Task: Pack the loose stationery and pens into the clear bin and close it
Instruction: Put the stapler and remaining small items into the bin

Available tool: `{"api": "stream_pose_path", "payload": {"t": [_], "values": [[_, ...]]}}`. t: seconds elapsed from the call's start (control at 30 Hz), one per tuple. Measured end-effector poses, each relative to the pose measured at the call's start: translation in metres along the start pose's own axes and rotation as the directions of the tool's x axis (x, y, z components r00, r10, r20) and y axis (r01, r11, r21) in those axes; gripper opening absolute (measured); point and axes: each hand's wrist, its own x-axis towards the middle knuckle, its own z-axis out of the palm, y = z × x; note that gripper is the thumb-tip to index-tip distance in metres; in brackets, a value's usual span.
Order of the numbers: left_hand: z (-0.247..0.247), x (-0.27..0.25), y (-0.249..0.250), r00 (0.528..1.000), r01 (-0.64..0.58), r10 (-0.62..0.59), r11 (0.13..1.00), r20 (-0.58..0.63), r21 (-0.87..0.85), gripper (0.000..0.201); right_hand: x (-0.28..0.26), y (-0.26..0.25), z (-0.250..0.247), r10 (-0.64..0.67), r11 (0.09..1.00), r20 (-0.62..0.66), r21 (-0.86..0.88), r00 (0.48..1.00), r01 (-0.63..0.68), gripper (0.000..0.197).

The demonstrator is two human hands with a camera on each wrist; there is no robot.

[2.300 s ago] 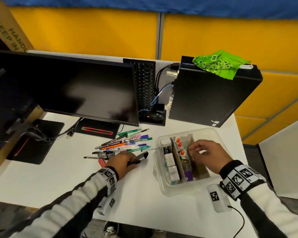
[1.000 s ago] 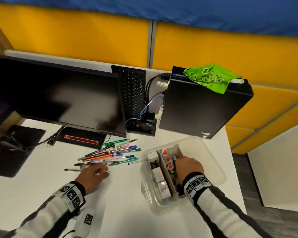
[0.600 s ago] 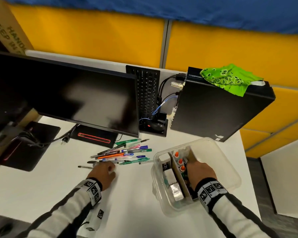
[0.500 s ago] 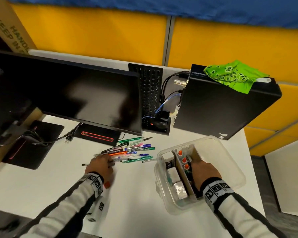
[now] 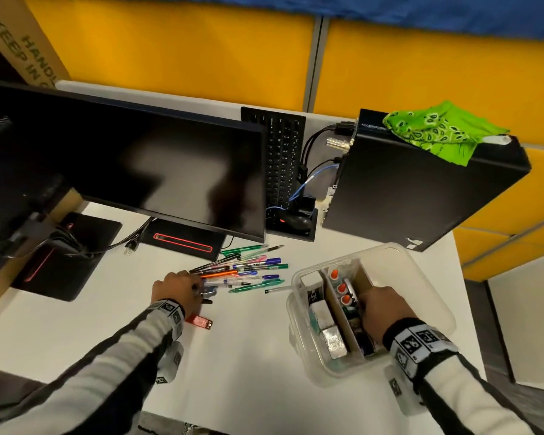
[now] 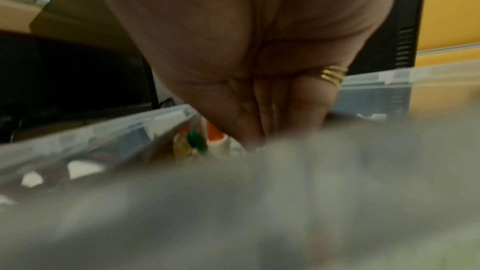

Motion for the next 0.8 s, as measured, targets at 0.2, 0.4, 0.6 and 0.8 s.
{"api": "stream_pose_path", "payload": {"t": [0.2, 0.4, 0.6, 0.8], "values": [[-0.031, -0.010, 0.002, 0.988, -0.078, 0.047, 0.974, -0.148, -0.213, 0.018, -0.010, 0.045, -0.016, 0.143, 0.817, -0.182, 0.576, 0.973, -0.012, 0.012], [-0.092, -0.063, 0.115, 0.804, -0.594, 0.519, 0.669, -0.291, -0.447, 0.024, -0.029, 0.088, -0.011, 0.299, 0.554, -0.124, 0.830, 0.946, -0.066, 0.024], [-0.099, -0.104, 0.252, 0.567, -0.818, 0.809, 0.531, -0.156, -0.222, 0.029, -0.048, 0.097, 0.007, 0.301, 0.532, -0.130, 0.845, 0.945, -0.053, 0.021], [-0.065, -0.100, 0.311, 0.579, -0.806, 0.813, 0.583, 0.066, -0.105, 0.015, -0.061, 0.105, 0.027, 0.278, 0.535, -0.155, 0.845, 0.948, -0.019, 0.017]]}}
